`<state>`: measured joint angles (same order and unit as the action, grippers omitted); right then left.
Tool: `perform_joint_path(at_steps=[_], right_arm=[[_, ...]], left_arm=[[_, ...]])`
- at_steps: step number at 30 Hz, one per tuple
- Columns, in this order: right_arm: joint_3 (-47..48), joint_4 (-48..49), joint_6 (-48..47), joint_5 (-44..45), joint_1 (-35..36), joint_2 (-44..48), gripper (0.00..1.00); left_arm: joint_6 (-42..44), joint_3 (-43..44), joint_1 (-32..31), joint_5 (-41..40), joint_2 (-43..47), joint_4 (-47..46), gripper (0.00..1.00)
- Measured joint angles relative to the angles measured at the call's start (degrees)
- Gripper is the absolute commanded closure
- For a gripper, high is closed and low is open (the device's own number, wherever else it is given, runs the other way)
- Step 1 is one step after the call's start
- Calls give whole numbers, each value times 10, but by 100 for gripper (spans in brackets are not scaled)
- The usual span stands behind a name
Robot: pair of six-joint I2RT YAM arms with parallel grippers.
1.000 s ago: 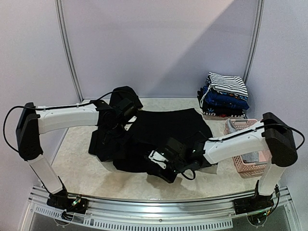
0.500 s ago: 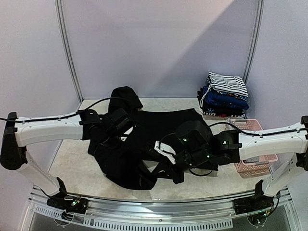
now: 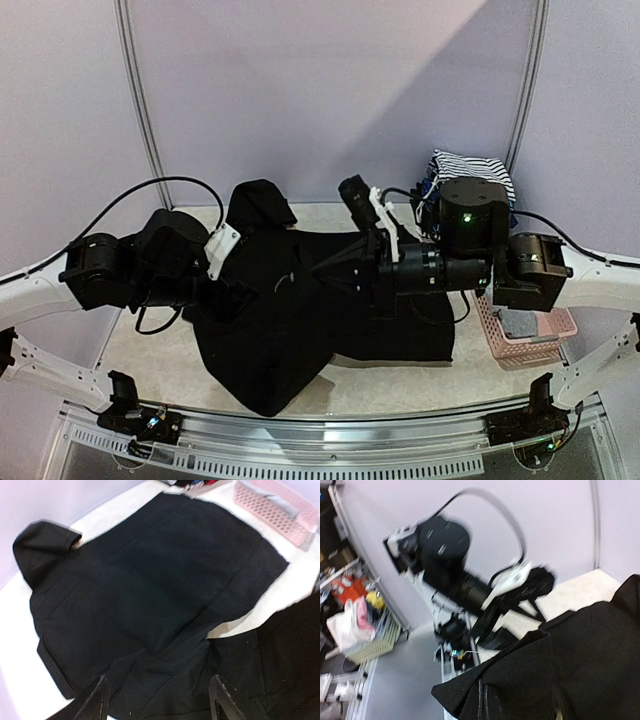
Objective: Fold and stack the mixed laundry pile
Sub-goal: Pick up the flattened shirt from the center of the board, then pass from the right arm to the left
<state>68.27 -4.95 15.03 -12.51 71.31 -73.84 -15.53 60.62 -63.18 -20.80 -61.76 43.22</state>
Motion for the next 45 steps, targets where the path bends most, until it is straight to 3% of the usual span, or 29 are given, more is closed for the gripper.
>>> perform_joint_path(at_steps=[10, 17, 21, 27, 34, 36, 38, 40, 43, 44, 45], right_arm=[[92, -9, 45, 197, 0, -16, 100], [150, -40, 47, 309, -2, -60, 100], [150, -54, 49, 334, -5, -69, 100], [150, -63, 49, 339, -7, -71, 100], [150, -67, 53, 338, -7, -71, 100], [150, -67, 55, 338, -7, -71, 100], [149, -67, 56, 338, -7, -71, 100], [146, -66, 58, 337, -7, -71, 100], [133, -66, 61, 336, -7, -66, 100], [128, -67, 62, 336, -7, -64, 100], [123, -67, 64, 336, -7, -62, 100]], left_arm=[[54, -2, -58, 3, 23, -68, 27], [104, 23, -89, -7, 23, -108, 17], [128, 30, -93, -31, 33, -124, 9], [166, 33, -93, -42, 61, -160, 9], [206, 61, -93, -39, 5, -197, 13], [215, 69, -93, -37, -14, -206, 16], [221, 76, -93, -38, -30, -216, 27], [228, 83, -91, -39, -44, -227, 48], [230, 89, -81, -37, -60, -248, 92], [232, 89, -76, -36, -65, -255, 100], [232, 89, -71, -36, -69, -259, 100]])
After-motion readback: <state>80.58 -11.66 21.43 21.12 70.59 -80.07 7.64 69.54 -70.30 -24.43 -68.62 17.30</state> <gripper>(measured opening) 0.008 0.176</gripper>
